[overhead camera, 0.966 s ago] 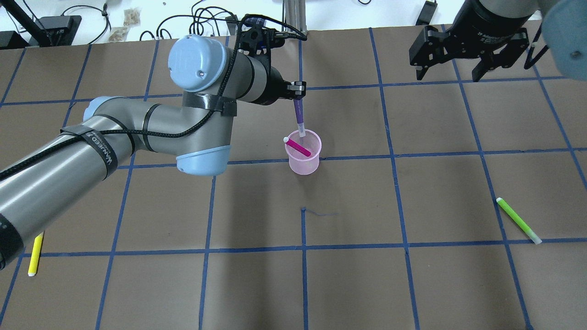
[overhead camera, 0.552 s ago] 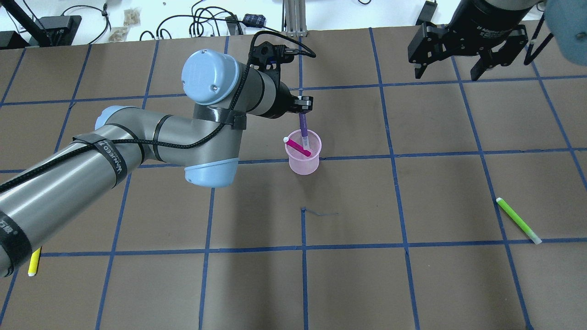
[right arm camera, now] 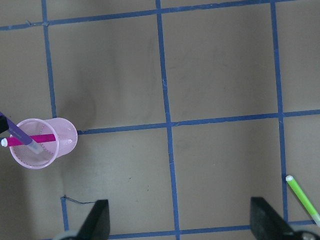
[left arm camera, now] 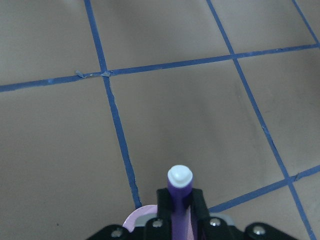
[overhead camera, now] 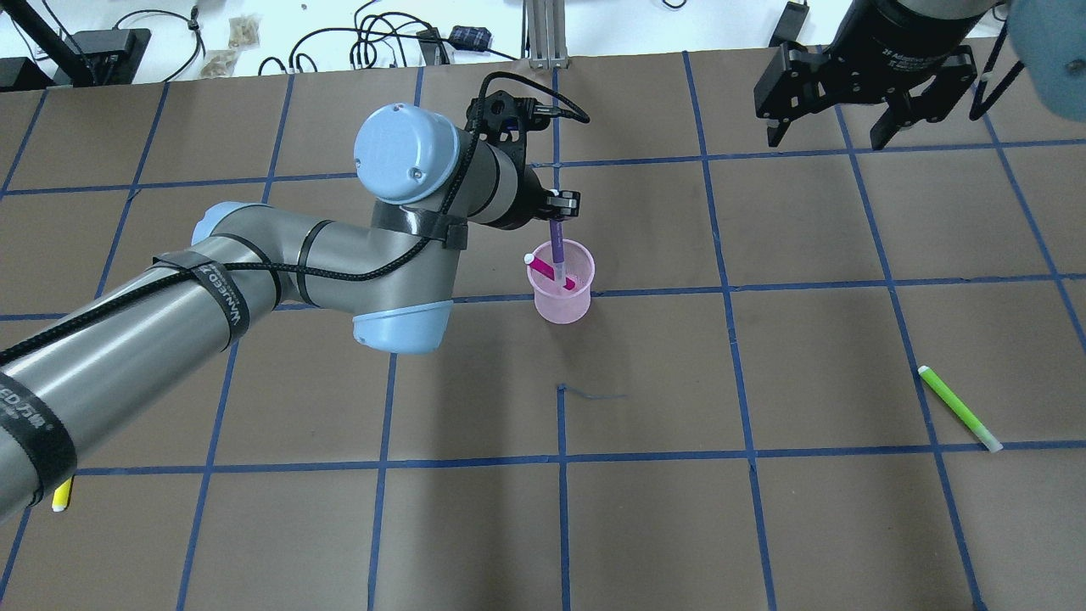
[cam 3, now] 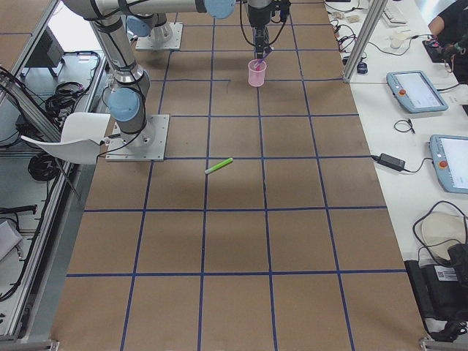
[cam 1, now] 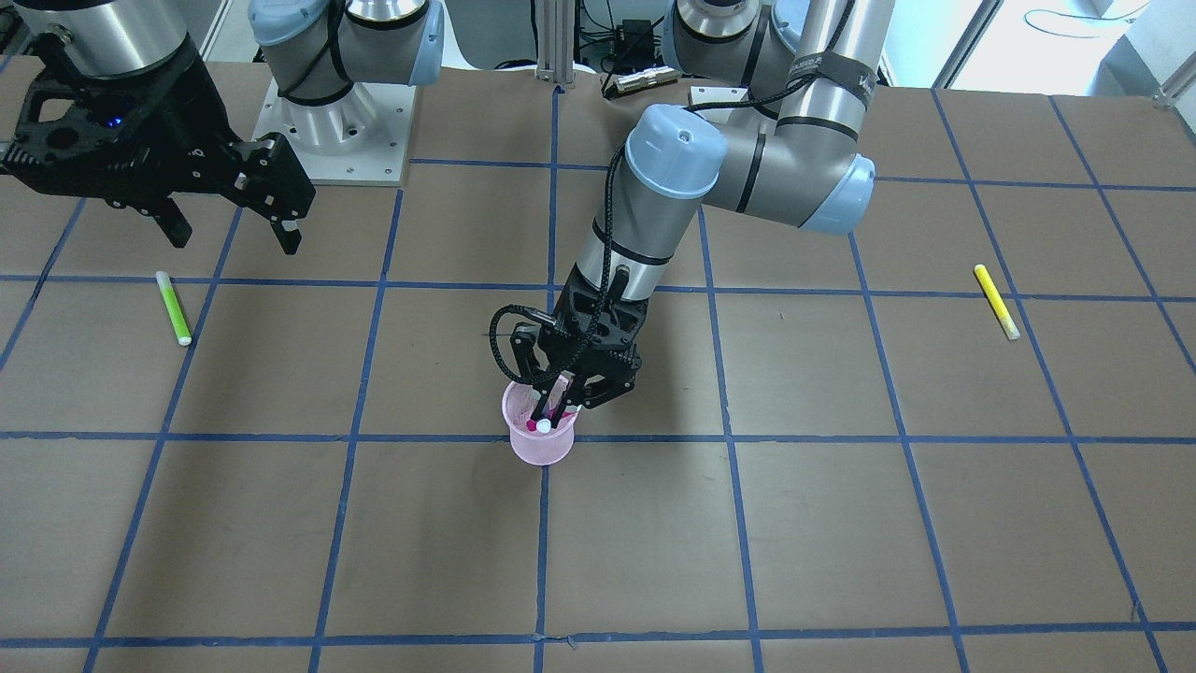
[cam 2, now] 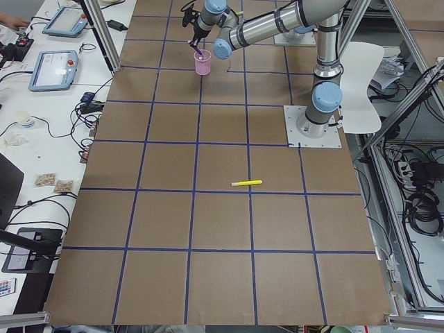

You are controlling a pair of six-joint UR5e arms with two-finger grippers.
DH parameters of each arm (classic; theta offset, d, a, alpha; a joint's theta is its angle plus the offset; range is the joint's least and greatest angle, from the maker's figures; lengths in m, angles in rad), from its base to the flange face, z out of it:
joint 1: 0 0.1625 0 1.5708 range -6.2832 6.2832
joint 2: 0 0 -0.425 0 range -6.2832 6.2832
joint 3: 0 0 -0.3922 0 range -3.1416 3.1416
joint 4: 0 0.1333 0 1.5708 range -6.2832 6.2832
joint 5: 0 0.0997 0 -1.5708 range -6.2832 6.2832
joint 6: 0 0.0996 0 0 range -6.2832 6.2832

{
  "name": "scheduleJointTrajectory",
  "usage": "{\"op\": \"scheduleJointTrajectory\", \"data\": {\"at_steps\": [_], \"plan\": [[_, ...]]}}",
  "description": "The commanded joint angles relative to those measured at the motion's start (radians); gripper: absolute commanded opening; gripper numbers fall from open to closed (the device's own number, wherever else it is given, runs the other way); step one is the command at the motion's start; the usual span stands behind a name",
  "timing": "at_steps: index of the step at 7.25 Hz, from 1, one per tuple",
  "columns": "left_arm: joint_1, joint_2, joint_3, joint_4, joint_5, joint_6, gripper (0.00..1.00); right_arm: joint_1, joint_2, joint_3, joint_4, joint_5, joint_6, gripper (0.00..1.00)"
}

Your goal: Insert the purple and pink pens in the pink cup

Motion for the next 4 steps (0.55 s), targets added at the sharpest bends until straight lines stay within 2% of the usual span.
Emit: {"op": "scheduleJointTrajectory", "data": {"at_steps": [1,2,3,4], "plan": [[-0.006,-0.019,0.000,0.000,0.022,-0.020,0.86,0.000,-0.001,0.005,0.000,0.001,-0.001,1.00],[-0.006,-0.014,0.001,0.000,0.022,-0.020,1.00,0.000,-0.001,0.005,0.000,0.000,-0.002,1.00],[0.001,0.007,0.017,-0.012,0.020,-0.013,1.00,0.000,-0.001,0.005,0.002,0.000,-0.002,1.00],[0.029,0.030,0.065,-0.103,0.013,-0.002,1.00,0.000,-0.001,0.005,0.002,0.001,-0.004,1.00]]}}
